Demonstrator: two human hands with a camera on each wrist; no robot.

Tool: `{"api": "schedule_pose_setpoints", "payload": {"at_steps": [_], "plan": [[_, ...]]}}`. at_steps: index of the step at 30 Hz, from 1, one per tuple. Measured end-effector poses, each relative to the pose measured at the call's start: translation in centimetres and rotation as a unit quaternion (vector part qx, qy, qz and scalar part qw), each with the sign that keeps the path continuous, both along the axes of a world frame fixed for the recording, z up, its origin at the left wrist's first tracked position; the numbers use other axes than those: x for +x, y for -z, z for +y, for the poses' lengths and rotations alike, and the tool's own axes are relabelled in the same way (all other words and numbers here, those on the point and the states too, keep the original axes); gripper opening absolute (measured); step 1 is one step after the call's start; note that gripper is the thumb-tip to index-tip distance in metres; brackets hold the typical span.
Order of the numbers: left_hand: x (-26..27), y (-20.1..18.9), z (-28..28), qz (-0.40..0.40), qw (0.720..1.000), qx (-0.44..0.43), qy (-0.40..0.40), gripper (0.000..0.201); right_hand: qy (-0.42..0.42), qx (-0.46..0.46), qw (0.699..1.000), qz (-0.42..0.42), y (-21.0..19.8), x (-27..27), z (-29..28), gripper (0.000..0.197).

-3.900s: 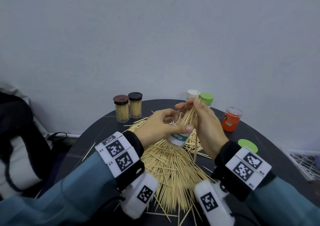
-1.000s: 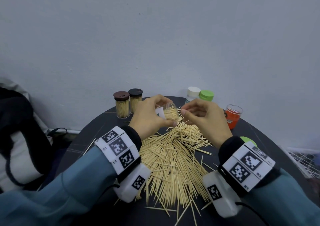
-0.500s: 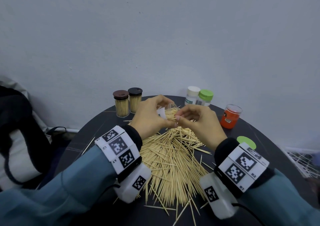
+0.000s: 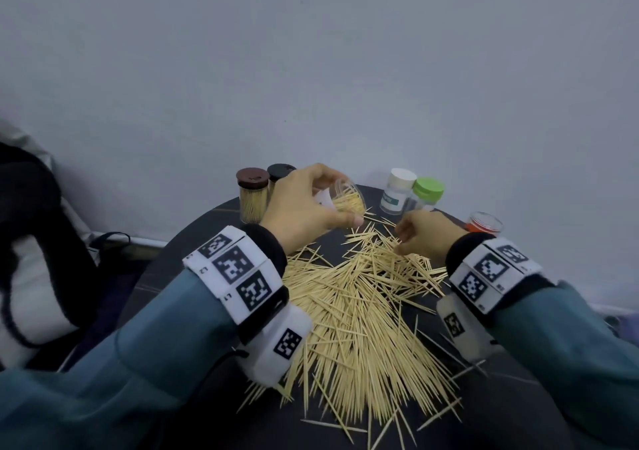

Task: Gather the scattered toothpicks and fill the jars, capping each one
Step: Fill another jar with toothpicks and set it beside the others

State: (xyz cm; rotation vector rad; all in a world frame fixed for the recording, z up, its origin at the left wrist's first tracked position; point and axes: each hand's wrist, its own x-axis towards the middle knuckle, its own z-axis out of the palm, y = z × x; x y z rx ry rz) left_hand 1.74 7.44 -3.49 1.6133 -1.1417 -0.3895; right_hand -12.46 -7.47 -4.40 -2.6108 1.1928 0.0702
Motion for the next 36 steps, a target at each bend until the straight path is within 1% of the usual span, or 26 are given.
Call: {"api": "schedule_pose_setpoints", "payload": {"at_steps": [2, 4, 5, 6, 8, 9, 12, 13, 14, 15, 16, 17, 20, 21, 24, 25, 26, 28, 33, 36], "plan": [[0.5, -0.1, -0.1, 0.001, 1.000, -0.002, -0.009, 0.061, 0.024, 0.001, 0.995, 0.095, 0.3, 0.8, -1.0, 0.047], [0.8, -0.1, -0.2, 0.002, 1.000, 0.001, -0.016, 0.061, 0.031, 0.008, 0.986, 0.163, 0.5, 1.5, -1.6, 0.054], [0.9, -0.2, -0.2, 0.006, 1.000, 0.004, -0.015, 0.062, 0.031, 0.011, 0.983, 0.182, 0.6, 1.8, -1.7, 0.053], [0.9, -0.2, -0.3, 0.009, 1.000, 0.007, -0.013, 0.062, 0.026, 0.011, 0.981, 0.191, 0.7, 2.1, -1.6, 0.048], [0.8, -0.3, -0.4, 0.012, 1.000, 0.009, -0.003, 0.062, 0.018, 0.010, 0.980, 0.197, 0.8, 2.6, -1.5, 0.043], [0.8, -0.3, -0.4, 0.011, 1.000, 0.009, 0.004, 0.061, 0.016, 0.013, 0.980, 0.197, 0.9, 2.7, -1.5, 0.047], [0.6, -0.3, -0.4, 0.004, 1.000, 0.014, 0.017, 0.060, 0.018, 0.016, 0.979, 0.204, 0.9, 2.9, -1.2, 0.069], [0.6, -0.2, -0.4, 0.004, 1.000, 0.014, 0.017, 0.060, 0.013, 0.018, 0.977, 0.212, 0.9, 3.0, -0.9, 0.073], [0.6, -0.2, -0.4, 0.004, 1.000, 0.014, 0.015, 0.060, 0.005, 0.021, 0.974, 0.225, 0.8, 3.1, -0.6, 0.072], [0.6, -0.2, -0.4, 0.004, 1.000, 0.014, 0.013, 0.060, -0.005, 0.023, 0.971, 0.237, 0.8, 3.2, -0.4, 0.065], [0.6, -0.2, -0.4, 0.003, 1.000, 0.014, 0.013, 0.060, -0.014, 0.022, 0.970, 0.243, 0.8, 3.3, -0.2, 0.051], [0.6, -0.1, -0.4, 0.003, 1.000, 0.015, 0.013, 0.060, -0.018, 0.020, 0.970, 0.243, 0.7, 3.4, 0.0, 0.042], [0.5, -0.1, -0.4, 0.004, 1.000, 0.016, 0.016, 0.060, -0.025, 0.007, 0.972, 0.232, 0.8, 3.6, 0.7, 0.045], [0.5, 0.0, -0.4, 0.003, 1.000, 0.016, 0.017, 0.060, -0.030, 0.003, 0.972, 0.233, 0.9, 3.7, 0.9, 0.043], [0.5, 0.1, -0.5, -0.001, 1.000, 0.017, 0.017, 0.060, -0.054, -0.007, 0.970, 0.235, 1.2, 3.7, 1.3, 0.028], [0.5, 0.1, -0.5, 0.000, 1.000, 0.017, 0.018, 0.060, -0.060, -0.008, 0.971, 0.230, 1.3, 3.6, 1.5, 0.027], [0.4, 0.2, -0.5, 0.002, 1.000, 0.018, 0.021, 0.059, -0.063, -0.007, 0.973, 0.223, 1.3, 3.6, 1.6, 0.029], [0.4, 0.2, -0.5, 0.006, 0.999, 0.019, 0.026, 0.057, -0.069, -0.002, 0.975, 0.213, 0.8, 3.2, 1.7, 0.040], [0.3, 0.4, -0.6, 0.015, 0.999, 0.016, 0.026, 0.056, -0.119, 0.001, 0.963, 0.243, -0.3, 1.8, 1.8, 0.058], [0.3, 0.5, -0.6, 0.009, 1.000, 0.016, 0.023, 0.055, -0.133, 0.000, 0.963, 0.236, 0.3, 1.6, 1.7, 0.058]]}}
